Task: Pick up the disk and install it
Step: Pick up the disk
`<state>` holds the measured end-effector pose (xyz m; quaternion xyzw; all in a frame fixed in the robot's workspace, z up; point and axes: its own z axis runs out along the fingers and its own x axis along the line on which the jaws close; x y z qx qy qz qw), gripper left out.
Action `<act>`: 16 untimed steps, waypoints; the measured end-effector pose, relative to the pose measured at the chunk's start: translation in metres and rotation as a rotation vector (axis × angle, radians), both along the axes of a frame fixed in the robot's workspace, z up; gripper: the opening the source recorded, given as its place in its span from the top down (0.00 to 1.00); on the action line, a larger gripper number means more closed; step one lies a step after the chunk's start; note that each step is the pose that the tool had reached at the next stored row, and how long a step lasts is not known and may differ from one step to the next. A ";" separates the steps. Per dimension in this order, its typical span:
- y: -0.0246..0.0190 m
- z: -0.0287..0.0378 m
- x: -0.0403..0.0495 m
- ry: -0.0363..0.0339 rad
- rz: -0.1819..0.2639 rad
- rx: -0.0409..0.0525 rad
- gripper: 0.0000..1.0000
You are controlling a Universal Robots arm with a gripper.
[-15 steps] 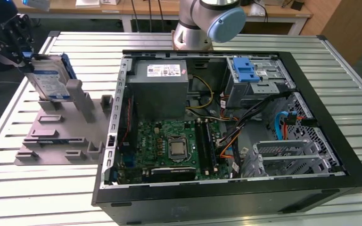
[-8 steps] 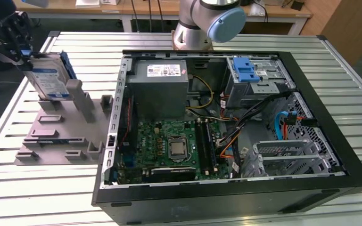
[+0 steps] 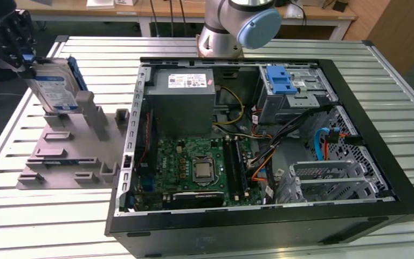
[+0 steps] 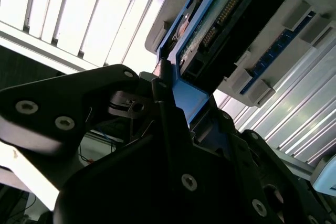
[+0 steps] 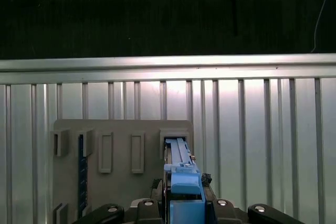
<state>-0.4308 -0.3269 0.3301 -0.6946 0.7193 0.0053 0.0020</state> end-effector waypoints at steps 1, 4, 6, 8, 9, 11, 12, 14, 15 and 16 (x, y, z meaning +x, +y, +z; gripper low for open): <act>0.0000 0.0005 0.0000 -0.0001 0.000 0.0000 0.64; 0.0000 0.0023 0.0000 -0.0001 0.000 0.0000 0.64; 0.0000 0.0033 0.0000 -0.0001 0.000 0.0000 0.64; 0.0000 0.0038 0.0000 -0.0002 0.000 0.0001 0.64; 0.0000 0.0038 0.0000 -0.0004 0.000 0.0002 0.64; 0.0000 0.0046 0.0000 0.0001 0.000 0.0000 0.64; 0.0000 0.0050 0.0000 0.0001 0.000 -0.0001 0.64; 0.0000 0.0056 0.0000 -0.0001 0.000 0.0000 0.64; 0.0000 0.0060 0.0000 -0.0001 0.000 0.0000 0.64; 0.0000 0.0065 0.0000 0.0000 0.000 0.0000 0.64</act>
